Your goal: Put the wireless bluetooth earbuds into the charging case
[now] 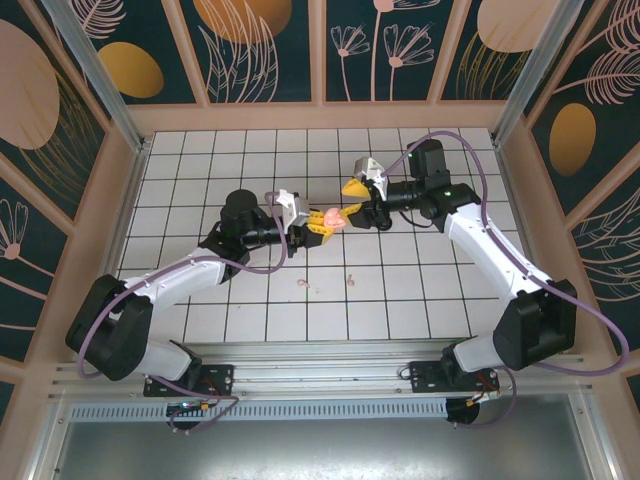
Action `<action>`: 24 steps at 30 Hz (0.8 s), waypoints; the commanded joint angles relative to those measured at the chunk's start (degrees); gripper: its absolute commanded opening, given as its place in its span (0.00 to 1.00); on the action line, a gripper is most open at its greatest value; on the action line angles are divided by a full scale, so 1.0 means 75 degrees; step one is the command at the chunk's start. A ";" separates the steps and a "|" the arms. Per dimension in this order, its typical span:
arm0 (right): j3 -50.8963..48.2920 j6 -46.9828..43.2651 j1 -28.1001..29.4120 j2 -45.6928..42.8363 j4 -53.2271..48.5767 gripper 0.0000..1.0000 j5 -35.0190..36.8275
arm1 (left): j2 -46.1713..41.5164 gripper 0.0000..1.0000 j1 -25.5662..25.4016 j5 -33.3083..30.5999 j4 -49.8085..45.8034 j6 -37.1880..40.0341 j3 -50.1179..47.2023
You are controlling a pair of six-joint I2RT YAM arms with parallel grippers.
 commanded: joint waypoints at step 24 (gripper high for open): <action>-0.0474 0.0170 -0.0254 -0.0653 -0.0059 0.57 -0.0324 | 0.0487 0.13 -0.0057 0.0288 0.1859 -0.1096 -0.0282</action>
